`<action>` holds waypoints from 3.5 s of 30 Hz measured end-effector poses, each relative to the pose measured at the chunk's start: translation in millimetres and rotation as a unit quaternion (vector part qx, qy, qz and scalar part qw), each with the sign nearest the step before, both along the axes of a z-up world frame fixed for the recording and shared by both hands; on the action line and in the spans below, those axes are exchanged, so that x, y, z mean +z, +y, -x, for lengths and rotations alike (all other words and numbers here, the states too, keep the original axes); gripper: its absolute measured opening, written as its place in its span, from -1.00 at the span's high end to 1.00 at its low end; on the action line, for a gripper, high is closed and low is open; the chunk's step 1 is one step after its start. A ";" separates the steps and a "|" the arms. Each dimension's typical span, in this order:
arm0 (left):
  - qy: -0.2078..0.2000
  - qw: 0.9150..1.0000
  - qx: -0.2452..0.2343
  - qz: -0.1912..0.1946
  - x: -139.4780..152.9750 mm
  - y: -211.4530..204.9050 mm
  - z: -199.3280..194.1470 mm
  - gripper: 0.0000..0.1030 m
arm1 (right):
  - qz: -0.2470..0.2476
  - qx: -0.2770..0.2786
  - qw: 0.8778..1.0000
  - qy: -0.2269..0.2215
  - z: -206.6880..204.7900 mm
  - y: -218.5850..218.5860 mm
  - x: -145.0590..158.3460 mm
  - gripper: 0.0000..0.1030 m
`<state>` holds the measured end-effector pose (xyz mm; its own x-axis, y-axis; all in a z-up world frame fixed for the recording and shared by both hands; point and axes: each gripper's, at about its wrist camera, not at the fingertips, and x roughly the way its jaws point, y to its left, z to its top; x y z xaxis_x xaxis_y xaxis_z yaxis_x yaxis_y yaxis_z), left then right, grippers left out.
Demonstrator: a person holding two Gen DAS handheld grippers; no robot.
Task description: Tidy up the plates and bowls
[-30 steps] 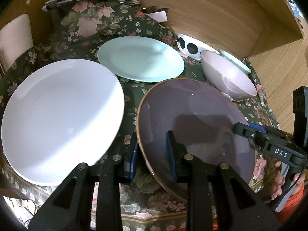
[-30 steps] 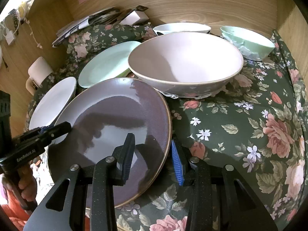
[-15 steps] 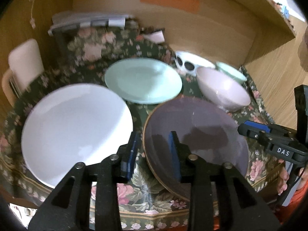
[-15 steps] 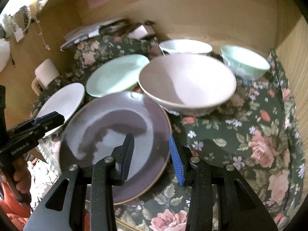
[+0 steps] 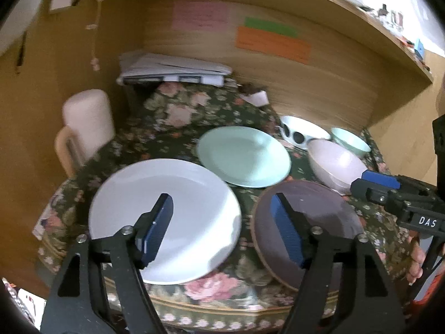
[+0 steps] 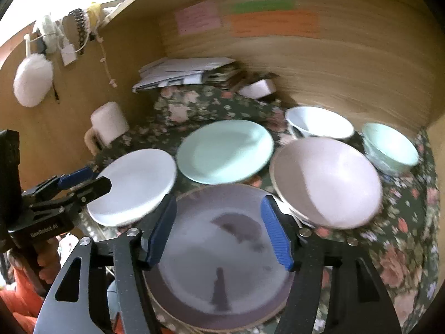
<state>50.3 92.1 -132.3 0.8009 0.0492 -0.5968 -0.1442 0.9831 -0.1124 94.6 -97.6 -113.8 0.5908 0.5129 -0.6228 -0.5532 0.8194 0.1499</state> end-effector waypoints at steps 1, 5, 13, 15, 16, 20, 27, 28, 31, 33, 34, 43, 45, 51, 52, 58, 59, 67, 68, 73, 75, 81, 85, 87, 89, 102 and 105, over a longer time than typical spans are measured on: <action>-0.001 1.000 0.005 0.000 0.4 4.4 1.3 -0.52 | 0.000 0.005 1.000 0.000 -1.7 5.5 0.5 -0.25; -0.004 1.000 0.027 0.000 0.2 22.6 6.7 -0.63 | -0.001 0.024 1.000 0.004 -6.0 24.2 1.0 -0.35; 0.019 0.997 0.077 0.011 -14.0 64.4 5.0 -0.64 | 0.020 0.056 0.998 0.022 -21.6 63.9 -8.9 -0.35; 0.026 0.996 0.086 0.014 -19.2 74.4 4.8 -0.64 | 0.028 0.065 0.997 0.030 -27.1 74.2 -13.4 -0.35; 0.030 0.995 0.090 0.014 -21.8 78.1 4.3 -0.64 | 0.033 0.069 0.996 0.035 -30.8 80.5 -17.1 -0.35; 0.053 0.993 0.107 0.016 -37.2 96.9 2.1 -0.64 | 0.050 0.083 0.994 0.055 -41.3 98.2 -27.8 -0.35; 0.076 0.989 0.124 0.034 -60.5 121.4 -1.2 -0.64 | 0.068 0.097 0.989 0.094 -55.6 121.8 -45.0 -0.32; 0.076 0.989 0.125 0.033 -62.1 122.8 -1.6 -0.63 | 0.069 0.098 0.988 0.097 -57.3 124.4 -46.7 -0.28; 0.083 0.988 0.121 0.038 -65.9 128.2 -3.6 -0.43 | 0.074 0.103 0.986 0.109 -61.9 131.9 -51.5 -0.02; 0.088 0.988 0.118 0.052 -69.2 133.5 -4.3 -0.30 | 0.075 0.106 0.984 0.121 -65.8 135.7 -56.1 0.17; 0.089 0.987 0.117 0.057 -70.5 135.3 -5.0 -0.28 | 0.077 0.107 0.983 0.127 -67.5 137.6 -58.3 0.21; 0.087 0.987 0.115 0.072 -77.5 140.6 -1.7 0.19 | 0.095 0.118 0.976 0.158 -77.9 153.0 -74.6 0.38; 0.086 0.987 0.112 0.077 -77.7 140.1 -1.8 0.29 | 0.096 0.120 0.975 0.161 -79.7 156.2 -76.9 0.38; 0.091 0.988 0.092 0.087 -79.2 133.8 -4.5 0.39 | 0.106 0.124 0.975 0.154 -78.9 164.1 -80.0 0.41; 0.090 0.988 0.095 0.085 -79.0 132.7 -4.2 0.39 | 0.108 0.125 0.975 0.150 -77.5 164.3 -79.4 0.40; 0.091 0.987 0.097 0.090 -78.6 134.1 -5.6 0.39 | 0.113 0.123 0.975 0.145 -76.0 167.1 -78.4 0.40; 0.091 0.987 0.096 0.089 -78.4 134.8 -6.1 0.39 | 0.111 0.122 0.975 0.147 -76.2 166.3 -78.1 0.41; 0.079 0.990 0.094 0.072 -70.9 127.1 -4.5 0.39 | 0.094 0.115 0.979 0.140 -72.8 157.5 -69.8 0.41; 0.077 0.990 0.093 0.073 -69.0 126.4 -4.0 0.39 | 0.091 0.113 0.980 0.137 -71.3 154.0 -66.5 0.41; 0.062 0.992 0.091 0.068 -56.1 119.0 -1.6 0.39 | 0.078 0.106 0.984 0.119 -67.3 145.3 -55.2 0.41; 0.054 0.992 0.089 0.064 -50.1 114.9 0.0 0.39 | 0.073 0.103 0.986 0.112 -65.2 141.6 -51.0 0.41; 0.036 0.994 0.079 0.059 -33.5 105.1 1.7 0.39 | 0.058 0.092 0.990 0.095 -56.6 123.6 -37.5 0.41; 0.025 0.996 0.072 0.049 -24.3 94.1 1.1 0.39 | 0.053 0.083 0.992 0.079 -51.4 109.5 -26.8 0.41; 0.022 0.996 0.065 0.048 -20.3 88.2 0.3 0.39 | 0.051 0.077 0.993 0.069 -48.1 103.0 -22.4 0.41; 0.019 0.997 0.059 0.047 -16.9 83.3 0.0 0.39 | 0.046 0.072 0.994 0.063 -44.4 94.2 -17.6 0.41; 0.011 0.999 0.018 0.037 -1.9 36.9 1.1 0.39 | 0.022 0.033 0.998 0.049 -28.5 47.1 -2.3 0.40; 0.011 0.999 0.008 0.038 -1.4 26.3 0.8 0.39 | 0.019 0.024 0.998 0.048 -23.5 33.9 -1.4 0.40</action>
<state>49.5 118.4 -133.7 0.7870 0.0160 -0.6167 -0.1635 0.9694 -0.1834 118.1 -63.6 -115.2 0.5036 0.5142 -0.6942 -0.5759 0.7988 0.1740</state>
